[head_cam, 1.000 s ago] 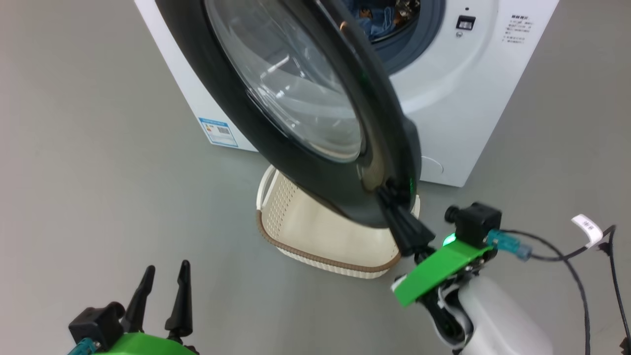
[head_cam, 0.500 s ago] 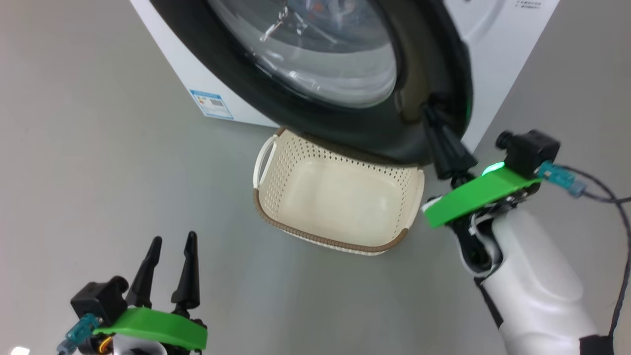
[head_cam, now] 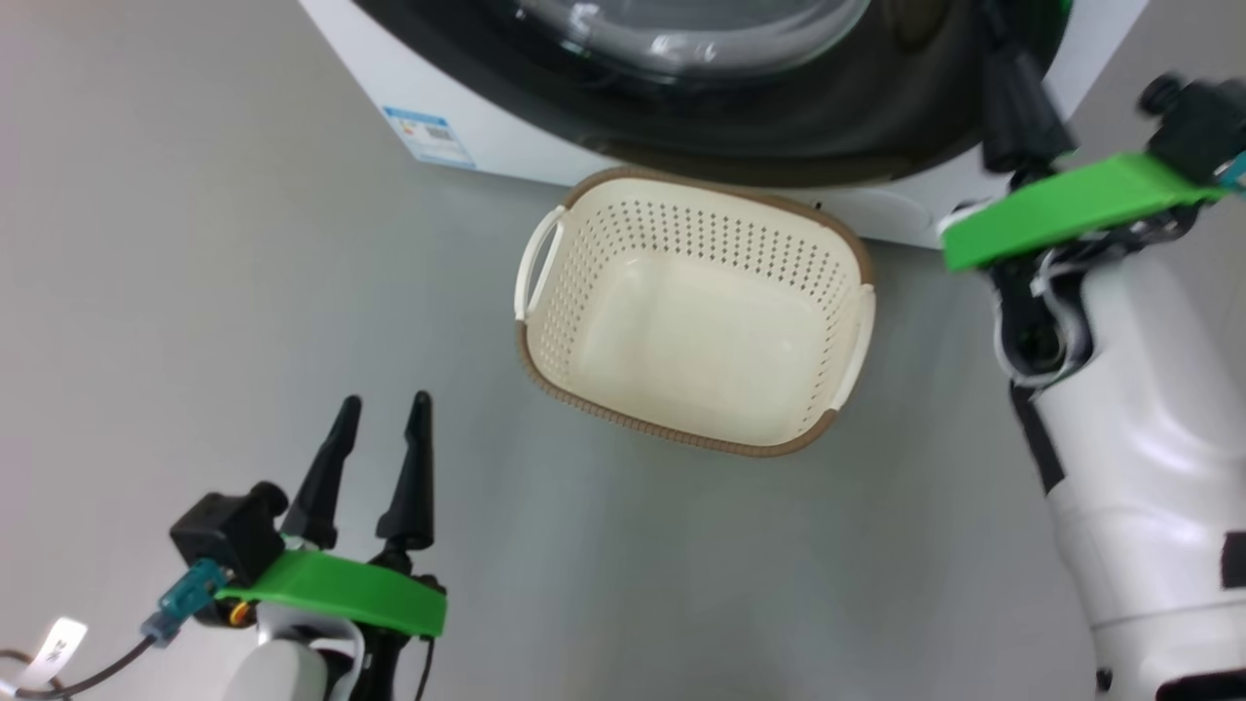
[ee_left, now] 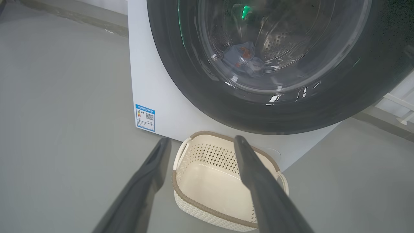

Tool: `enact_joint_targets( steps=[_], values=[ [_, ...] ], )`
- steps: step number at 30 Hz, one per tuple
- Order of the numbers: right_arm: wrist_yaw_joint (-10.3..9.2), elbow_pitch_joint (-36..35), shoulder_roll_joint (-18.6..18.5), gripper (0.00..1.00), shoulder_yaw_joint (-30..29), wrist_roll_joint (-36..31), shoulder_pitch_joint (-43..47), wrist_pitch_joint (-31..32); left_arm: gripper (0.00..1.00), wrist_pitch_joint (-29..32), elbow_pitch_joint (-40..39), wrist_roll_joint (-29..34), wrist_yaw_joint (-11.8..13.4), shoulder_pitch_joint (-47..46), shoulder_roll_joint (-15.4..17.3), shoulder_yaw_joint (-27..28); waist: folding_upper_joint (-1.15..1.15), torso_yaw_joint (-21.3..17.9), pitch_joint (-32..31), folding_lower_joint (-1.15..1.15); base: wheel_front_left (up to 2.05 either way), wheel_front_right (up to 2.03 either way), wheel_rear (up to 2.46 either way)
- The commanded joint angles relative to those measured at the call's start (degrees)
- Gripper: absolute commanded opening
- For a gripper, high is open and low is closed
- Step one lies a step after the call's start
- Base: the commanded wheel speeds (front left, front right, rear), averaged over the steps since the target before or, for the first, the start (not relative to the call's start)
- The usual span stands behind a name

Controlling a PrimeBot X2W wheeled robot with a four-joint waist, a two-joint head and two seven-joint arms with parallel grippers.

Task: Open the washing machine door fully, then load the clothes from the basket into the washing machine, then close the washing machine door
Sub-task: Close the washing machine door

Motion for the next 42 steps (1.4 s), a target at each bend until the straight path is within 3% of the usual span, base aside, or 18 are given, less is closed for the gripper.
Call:
enact_joint_targets(
  steps=[1,17,28,30,31,33,35,42],
  values=[
    [0.09,-0.99,0.8,0.0,-0.13,-0.5,-2.01,-0.27,1.0,-0.37,-1.61,-0.41,-0.09,-1.33,0.92,1.5,0.0,0.98,1.04,0.0,0.0,0.0,0.0],
    [0.09,1.56,1.11,0.0,-7.93,-4.02,-10.7,-0.27,1.0,-0.37,-2.96,-0.95,-0.09,-3.33,0.85,-1.28,0.0,3.2,3.52,0.0,0.0,0.0,0.0],
    [0.09,-0.06,1.46,0.0,-1.79,-2.76,-1.65,-0.27,1.0,-0.37,-0.97,-0.36,-0.09,-2.01,2.83,-0.57,0.0,1.82,-0.22,0.0,0.0,0.0,0.0],
    [0.09,-0.89,0.97,0.15,-0.12,-2.12,1.51,-0.27,1.0,-0.37,-0.46,-0.25,-0.09,-1.63,3.46,-0.11,0.0,1.0,-1.25,0.0,0.0,0.0,0.0],
    [0.09,-0.89,0.97,0.15,-0.12,-2.12,1.51,-0.27,1.0,-0.37,-0.46,-0.25,-0.09,-1.63,3.46,-0.11,0.0,1.0,-1.25,0.0,0.0,0.0,0.0],
    [0.09,-1.55,0.4,0.39,1.42,-1.68,4.53,-0.27,1.0,-0.37,0.01,-0.06,-0.09,-1.31,4.1,0.27,0.0,0.1,-2.16,0.0,0.0,0.0,0.0],
    [0.09,-1.9,-0.11,1.0,2.79,-1.71,7.28,-0.27,1.0,-0.37,0.41,0.06,-0.09,-1.04,4.67,0.71,0.0,-0.93,-3.02,0.0,0.0,0.0,0.0],
    [0.09,-2.2,-0.72,1.0,4.28,-1.16,13.75,-0.27,1.0,-0.37,1.74,0.16,-0.09,-0.9,6.46,0.59,0.0,-4.16,-5.12,0.0,0.0,0.0,0.0]
  ],
)
